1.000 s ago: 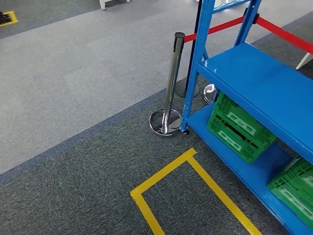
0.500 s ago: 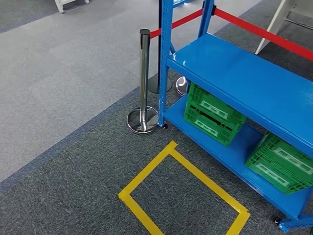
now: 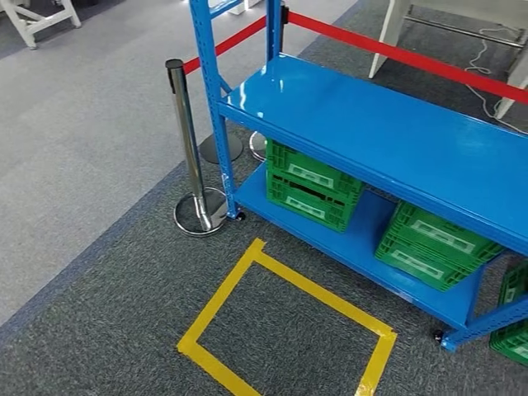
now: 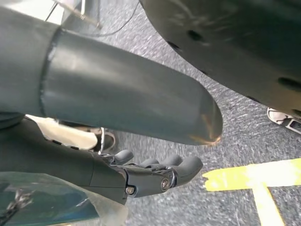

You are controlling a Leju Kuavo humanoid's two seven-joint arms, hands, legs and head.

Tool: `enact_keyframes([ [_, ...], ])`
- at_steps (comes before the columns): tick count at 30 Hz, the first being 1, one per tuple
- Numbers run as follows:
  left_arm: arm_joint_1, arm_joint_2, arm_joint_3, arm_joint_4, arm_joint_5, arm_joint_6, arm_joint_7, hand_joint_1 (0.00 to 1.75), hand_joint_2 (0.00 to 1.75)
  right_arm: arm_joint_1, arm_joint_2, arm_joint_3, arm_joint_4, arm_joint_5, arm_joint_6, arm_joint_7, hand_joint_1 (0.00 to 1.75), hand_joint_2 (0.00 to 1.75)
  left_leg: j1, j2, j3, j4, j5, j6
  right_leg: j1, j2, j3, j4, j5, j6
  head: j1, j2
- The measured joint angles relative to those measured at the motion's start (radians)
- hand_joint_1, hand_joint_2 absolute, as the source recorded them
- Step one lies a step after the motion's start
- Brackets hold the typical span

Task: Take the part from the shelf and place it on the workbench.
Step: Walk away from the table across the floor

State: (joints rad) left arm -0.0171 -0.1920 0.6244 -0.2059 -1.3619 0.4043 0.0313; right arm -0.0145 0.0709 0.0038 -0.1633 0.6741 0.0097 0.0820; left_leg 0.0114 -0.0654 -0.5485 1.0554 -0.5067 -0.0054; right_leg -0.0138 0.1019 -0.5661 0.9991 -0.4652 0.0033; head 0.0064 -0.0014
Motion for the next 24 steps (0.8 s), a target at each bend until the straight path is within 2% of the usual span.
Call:
enact_keyframes([
  [1, -0.001, 0.0, 0.0, 0.0, -0.001, -0.001, 0.0, 0.0, 0.0, -0.001, 0.0, 0.0, 0.0, 0.001, 0.0, 0.002, 0.0, 0.0, 0.0, -0.021, 0.015, -0.041, 0.012, 0.002, -0.001, 0.012, -0.005, 0.001, 0.002, 0.006, 0.0, 0.0],
  [2, -0.001, 0.0, 0.0, 0.0, -0.002, -0.003, 0.0, 0.0, 0.0, -0.001, 0.0, 0.0, 0.0, 0.001, 0.001, 0.004, 0.0, 0.0, -0.002, -0.031, 0.02, -0.057, 0.012, 0.004, -0.003, 0.023, -0.01, 0.001, 0.004, 0.013, 0.0, 0.0],
  [4, -0.003, 0.0, 0.0, 0.0, -0.003, -0.007, 0.0, 0.0, 0.0, 0.001, 0.0, 0.0, 0.0, 0.002, 0.002, 0.008, 0.0, 0.0, -0.003, -0.007, 0.022, -0.064, 0.017, 0.011, -0.008, 0.041, -0.023, 0.0, 0.008, 0.027, 0.0, 0.0],
  [5, -0.003, 0.0, -0.001, 0.0, -0.003, -0.008, 0.0, 0.0, 0.0, 0.003, 0.0, 0.0, 0.0, 0.002, 0.002, 0.009, 0.0, 0.0, -0.002, 0.005, 0.023, -0.07, 0.021, 0.017, -0.007, 0.026, -0.031, 0.007, 0.001, 0.032, 0.001, 0.0],
  [6, -0.004, 0.0, -0.001, 0.0, -0.003, -0.01, 0.0, 0.0, 0.0, 0.003, 0.0, 0.0, 0.0, 0.003, 0.002, 0.011, 0.0, 0.0, -0.001, 0.021, 0.024, -0.076, 0.025, 0.023, -0.006, -0.002, -0.047, 0.034, -0.02, 0.036, 0.004, 0.0],
  [8, -0.003, -0.001, -0.001, 0.0, -0.003, -0.012, -0.001, 0.0, 0.0, 0.0, -0.001, 0.0, 0.0, 0.003, 0.002, 0.013, 0.0, 0.0, -0.001, 0.055, 0.023, -0.082, 0.029, 0.031, -0.002, -0.07, -0.101, 0.148, -0.093, 0.043, 0.009, 0.0],
  [9, -0.001, -0.001, -0.001, 0.0, -0.003, -0.013, -0.001, 0.0, 0.0, -0.001, -0.001, 0.0, 0.0, 0.003, 0.002, 0.014, 0.0, 0.0, -0.002, 0.073, 0.022, -0.082, 0.029, 0.032, -0.003, -0.086, -0.134, 0.219, -0.129, 0.047, 0.01, 0.0],
  [10, 0.001, 0.0, -0.001, 0.0, -0.003, -0.014, -0.001, 0.0, 0.0, -0.001, -0.001, 0.0, 0.0, 0.003, 0.002, 0.014, 0.0, 0.0, -0.002, 0.091, 0.021, -0.081, 0.028, 0.032, -0.004, -0.092, -0.155, 0.27, -0.149, 0.05, 0.01, 0.0],
  [11, 0.001, 0.0, -0.001, 0.0, -0.003, -0.015, -0.001, 0.0, 0.0, 0.0, -0.001, 0.0, 0.0, 0.003, 0.001, 0.014, 0.0, 0.0, -0.002, 0.107, 0.02, -0.081, 0.028, 0.031, -0.006, -0.096, -0.159, 0.289, -0.149, 0.053, 0.01, 0.0],
  [12, 0.001, 0.0, -0.001, 0.0, -0.003, -0.015, -0.001, 0.0, 0.0, 0.001, -0.002, 0.0, 0.0, 0.003, 0.001, 0.015, 0.0, 0.0, -0.002, 0.121, 0.021, -0.08, 0.026, 0.029, -0.007, -0.101, -0.139, 0.262, -0.13, 0.055, 0.011, 0.0],
  [13, -0.001, -0.001, -0.001, 0.0, -0.002, -0.014, 0.0, 0.0, 0.0, 0.002, -0.003, 0.0, 0.0, 0.003, 0.001, 0.016, 0.0, 0.0, -0.001, 0.134, 0.022, -0.079, 0.025, 0.026, -0.008, -0.113, -0.1, 0.199, -0.099, 0.056, 0.011, 0.0],
  [14, -0.002, -0.002, -0.001, 0.0, -0.002, -0.013, 0.001, 0.0, 0.0, 0.002, -0.004, 0.0, 0.0, 0.003, 0.001, 0.017, 0.0, 0.0, -0.002, 0.144, 0.024, -0.077, 0.022, 0.022, -0.008, -0.139, -0.053, 0.12, -0.07, 0.056, 0.011, 0.0],
  [15, -0.003, -0.004, -0.001, 0.0, -0.002, -0.01, 0.003, 0.0, 0.0, 0.001, -0.005, 0.0, 0.0, 0.003, 0.001, 0.017, 0.0, 0.0, -0.004, 0.154, 0.025, -0.073, 0.017, 0.016, -0.007, -0.161, -0.011, 0.054, -0.048, 0.051, 0.012, 0.0],
  [16, -0.003, -0.006, -0.001, 0.0, -0.002, -0.007, 0.006, 0.0, 0.0, 0.0, -0.006, 0.0, 0.0, 0.003, 0.001, 0.018, 0.0, 0.0, -0.007, 0.163, 0.027, -0.07, 0.014, 0.01, -0.006, -0.176, 0.014, 0.013, -0.037, 0.044, 0.011, 0.0],
  [17, -0.004, -0.007, -0.001, 0.0, -0.003, -0.004, 0.009, 0.0, 0.0, -0.001, -0.006, 0.0, 0.0, 0.003, 0.001, 0.019, 0.0, 0.0, -0.01, 0.172, 0.029, -0.067, 0.011, 0.005, -0.004, -0.183, 0.023, -0.002, -0.035, 0.037, 0.011, 0.0],
  [19, -0.007, -0.012, -0.001, 0.0, -0.003, 0.0, 0.016, 0.0, 0.0, -0.001, -0.007, 0.0, 0.0, 0.003, 0.002, 0.02, 0.0, 0.0, -0.009, 0.188, 0.035, -0.067, 0.008, -0.006, -0.002, -0.161, 0.019, 0.0, -0.033, 0.022, 0.01, 0.0],
  [20, -0.009, -0.014, -0.001, 0.0, -0.004, 0.0, 0.018, 0.0, 0.0, -0.001, -0.007, 0.0, 0.0, 0.003, 0.002, 0.022, 0.0, 0.0, -0.006, 0.18, 0.037, -0.061, -0.001, -0.013, -0.003, -0.151, 0.019, -0.002, -0.032, 0.016, 0.008, 0.0],
  [22, -0.01, -0.017, -0.001, 0.0, -0.005, 0.002, 0.02, 0.0, 0.0, -0.001, -0.007, -0.001, 0.0, 0.003, 0.002, 0.025, 0.0, 0.0, -0.001, 0.131, 0.015, 0.003, -0.049, -0.023, -0.007, -0.129, 0.024, -0.005, -0.027, 0.003, 0.004, 0.0],
  [23, -0.009, -0.018, -0.001, 0.0, -0.006, 0.002, 0.02, 0.0, 0.0, -0.002, -0.007, -0.001, 0.0, 0.002, 0.002, 0.026, 0.0, 0.0, 0.0, 0.1, -0.013, 0.072, -0.086, -0.025, -0.007, -0.117, 0.022, -0.006, -0.025, -0.001, 0.001, 0.0],
  [24, -0.008, -0.018, -0.001, 0.0, -0.006, 0.002, 0.02, 0.0, 0.0, -0.002, -0.007, -0.001, 0.0, 0.002, 0.002, 0.026, 0.0, 0.0, 0.0, 0.083, -0.047, 0.147, -0.12, -0.025, -0.006, -0.104, 0.021, -0.005, -0.023, -0.004, 0.0, 0.0],
])
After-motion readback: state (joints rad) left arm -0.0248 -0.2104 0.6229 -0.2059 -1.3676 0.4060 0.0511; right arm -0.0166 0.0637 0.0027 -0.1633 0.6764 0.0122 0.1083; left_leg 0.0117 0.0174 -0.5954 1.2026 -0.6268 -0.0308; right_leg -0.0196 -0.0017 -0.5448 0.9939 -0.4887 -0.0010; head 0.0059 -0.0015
